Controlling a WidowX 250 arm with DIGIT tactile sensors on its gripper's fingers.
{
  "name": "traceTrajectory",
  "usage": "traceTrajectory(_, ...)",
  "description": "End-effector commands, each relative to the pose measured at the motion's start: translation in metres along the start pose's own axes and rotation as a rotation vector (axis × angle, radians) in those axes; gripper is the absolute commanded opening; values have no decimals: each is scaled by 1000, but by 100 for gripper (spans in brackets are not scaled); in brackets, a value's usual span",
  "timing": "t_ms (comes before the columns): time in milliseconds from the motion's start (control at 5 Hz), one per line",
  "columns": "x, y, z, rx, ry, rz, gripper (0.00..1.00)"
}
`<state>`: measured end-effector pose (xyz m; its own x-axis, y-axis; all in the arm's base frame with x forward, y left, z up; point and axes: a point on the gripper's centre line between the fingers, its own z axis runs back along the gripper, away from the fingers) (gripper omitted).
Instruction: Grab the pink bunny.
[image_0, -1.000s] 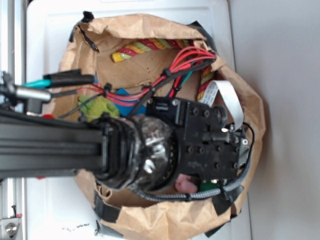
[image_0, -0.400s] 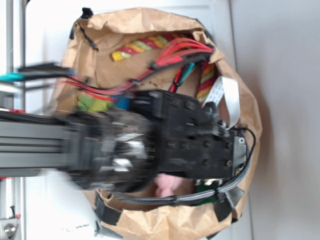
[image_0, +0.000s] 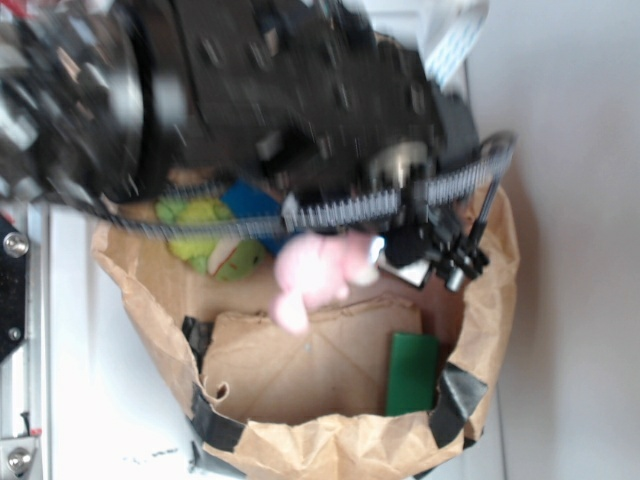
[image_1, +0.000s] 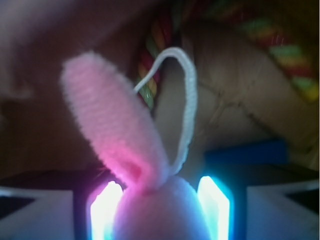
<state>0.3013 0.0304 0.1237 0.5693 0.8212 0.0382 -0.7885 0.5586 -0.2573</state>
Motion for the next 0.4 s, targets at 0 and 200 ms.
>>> traceTrajectory(0,4,6,57,97,-130,-459,0)
traceTrajectory(200,-16,3,63,170,-192,-564,0)
